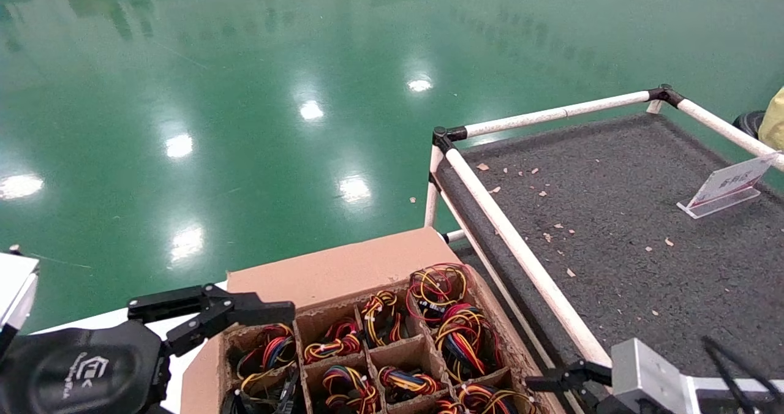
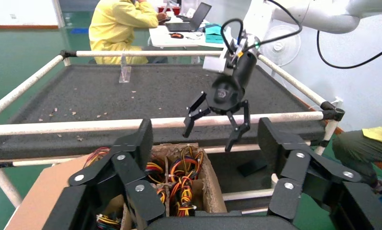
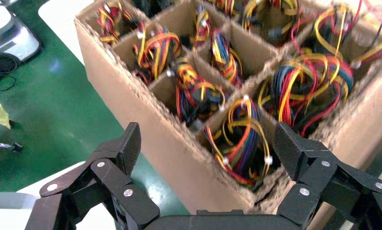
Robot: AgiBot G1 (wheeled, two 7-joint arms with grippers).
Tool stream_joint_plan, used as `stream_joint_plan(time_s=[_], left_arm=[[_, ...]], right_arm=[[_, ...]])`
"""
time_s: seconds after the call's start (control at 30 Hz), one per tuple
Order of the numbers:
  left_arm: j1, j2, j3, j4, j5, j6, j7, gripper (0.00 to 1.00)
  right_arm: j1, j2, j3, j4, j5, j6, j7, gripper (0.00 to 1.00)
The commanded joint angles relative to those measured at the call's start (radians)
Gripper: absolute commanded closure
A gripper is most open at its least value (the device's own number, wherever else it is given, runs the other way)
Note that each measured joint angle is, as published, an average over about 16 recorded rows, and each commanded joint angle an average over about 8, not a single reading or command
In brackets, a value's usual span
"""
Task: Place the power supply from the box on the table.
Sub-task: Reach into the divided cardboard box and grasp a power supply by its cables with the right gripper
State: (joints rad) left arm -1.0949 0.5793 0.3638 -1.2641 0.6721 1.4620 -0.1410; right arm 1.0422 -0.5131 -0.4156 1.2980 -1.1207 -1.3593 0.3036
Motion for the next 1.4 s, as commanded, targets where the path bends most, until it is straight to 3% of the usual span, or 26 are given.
stream_joint_plan(time_s=[0.03,0.13,0.43,0.67,0.77,1.4], left_arm=[[0.000,0.000,0.000,0.000,0.000,0.000,0.000,0.00],[0.000,0.000,0.000,0.000,0.000,0.000,0.000,0.00],[0.000,0.000,0.000,0.000,0.000,0.000,0.000,0.00],[0.000,0.000,0.000,0.000,0.000,0.000,0.000,0.00],[0.000,0.000,0.000,0.000,0.000,0.000,0.000,0.00],[0.000,0.000,0.000,0.000,0.000,0.000,0.000,0.00]], right_arm=[[-0.003,-0.005,-0.006,-0.006,-0.013,0.009,0.006,0.28],[-0.001,-0.017,-0.012,-0.020,-0.028,0.018,0.001,0.36],[0.024,-0.075,-0.034,-0.081,-0.068,0.033,-0.019,0.47],[0.049,-0.122,-0.047,-0.138,-0.081,0.033,-0.027,0.87],[0.058,-0.139,-0.051,-0.159,-0.084,0.031,-0.032,0.98],[0.087,-0.171,-0.067,-0.235,-0.111,0.021,-0.058,1.00]])
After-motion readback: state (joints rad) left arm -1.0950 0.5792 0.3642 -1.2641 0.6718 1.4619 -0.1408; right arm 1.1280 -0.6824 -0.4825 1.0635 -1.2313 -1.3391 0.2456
